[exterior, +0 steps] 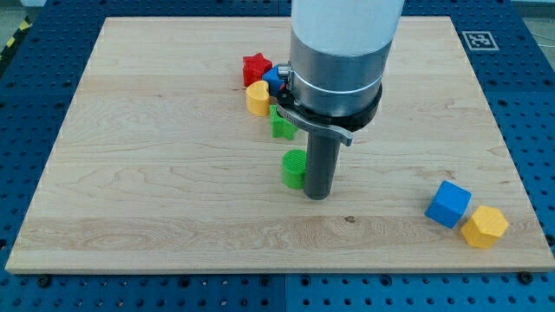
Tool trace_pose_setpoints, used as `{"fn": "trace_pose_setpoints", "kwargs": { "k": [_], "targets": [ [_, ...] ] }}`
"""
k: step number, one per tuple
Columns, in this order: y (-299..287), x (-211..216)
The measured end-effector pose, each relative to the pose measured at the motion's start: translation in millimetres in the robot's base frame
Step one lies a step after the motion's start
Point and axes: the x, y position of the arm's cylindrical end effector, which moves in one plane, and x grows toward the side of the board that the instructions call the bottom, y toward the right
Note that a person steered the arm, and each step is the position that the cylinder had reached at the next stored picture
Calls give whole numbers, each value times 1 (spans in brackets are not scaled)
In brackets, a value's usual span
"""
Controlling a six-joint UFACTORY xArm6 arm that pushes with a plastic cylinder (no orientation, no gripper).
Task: Place the green circle towards the left side of the green star
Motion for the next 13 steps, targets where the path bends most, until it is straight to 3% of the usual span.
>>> {"fn": "trace_pose_setpoints", "kwargs": {
  "k": [4, 7, 13],
  "targets": [
    [-5, 0],
    [-21, -37],
    [-60, -36]
  ]
}}
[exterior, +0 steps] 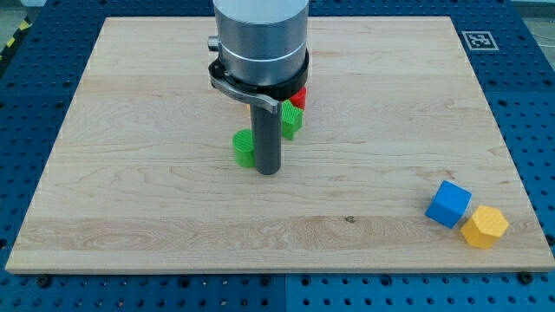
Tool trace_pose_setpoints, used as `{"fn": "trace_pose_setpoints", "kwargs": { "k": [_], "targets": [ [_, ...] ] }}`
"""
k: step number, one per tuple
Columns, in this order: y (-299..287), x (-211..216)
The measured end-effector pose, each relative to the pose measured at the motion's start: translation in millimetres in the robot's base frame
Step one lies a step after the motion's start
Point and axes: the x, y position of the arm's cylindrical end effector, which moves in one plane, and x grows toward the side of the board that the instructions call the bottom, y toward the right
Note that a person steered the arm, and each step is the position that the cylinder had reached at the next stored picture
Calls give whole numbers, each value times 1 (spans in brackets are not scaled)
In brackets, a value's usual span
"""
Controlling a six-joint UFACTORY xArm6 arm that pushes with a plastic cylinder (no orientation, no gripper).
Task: Place the green circle towards the left side of the green star
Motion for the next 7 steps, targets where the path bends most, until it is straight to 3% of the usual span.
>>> {"fn": "trace_pose_setpoints", "kwargs": {
  "k": [7],
  "targets": [
    [-42, 20]
  ]
}}
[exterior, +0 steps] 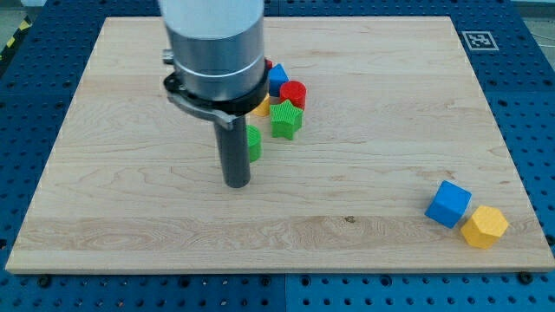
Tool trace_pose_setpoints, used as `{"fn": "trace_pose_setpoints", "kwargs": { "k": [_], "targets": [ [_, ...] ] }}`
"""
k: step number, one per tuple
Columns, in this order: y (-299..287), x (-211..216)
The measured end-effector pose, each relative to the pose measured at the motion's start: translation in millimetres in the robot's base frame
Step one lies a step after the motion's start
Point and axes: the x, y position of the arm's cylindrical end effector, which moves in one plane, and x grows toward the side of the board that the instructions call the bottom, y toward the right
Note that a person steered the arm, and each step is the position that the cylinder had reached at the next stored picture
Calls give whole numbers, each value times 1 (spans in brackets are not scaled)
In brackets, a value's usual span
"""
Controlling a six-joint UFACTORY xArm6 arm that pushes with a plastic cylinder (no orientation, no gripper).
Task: Place the green circle towards the left side of the green star
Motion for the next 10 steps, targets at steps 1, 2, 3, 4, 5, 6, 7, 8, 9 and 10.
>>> {"fn": "trace_pose_setpoints", "kwargs": {
  "k": [1, 2, 3, 4, 5, 6, 7, 8, 9, 10],
  "targets": [
    [0, 0],
    [-4, -1],
    [-4, -8],
    [-4, -10],
    [-4, -10],
    [-4, -16],
    [-2, -28],
    [23, -30],
    [31, -33],
    [31, -37]
  ]
}}
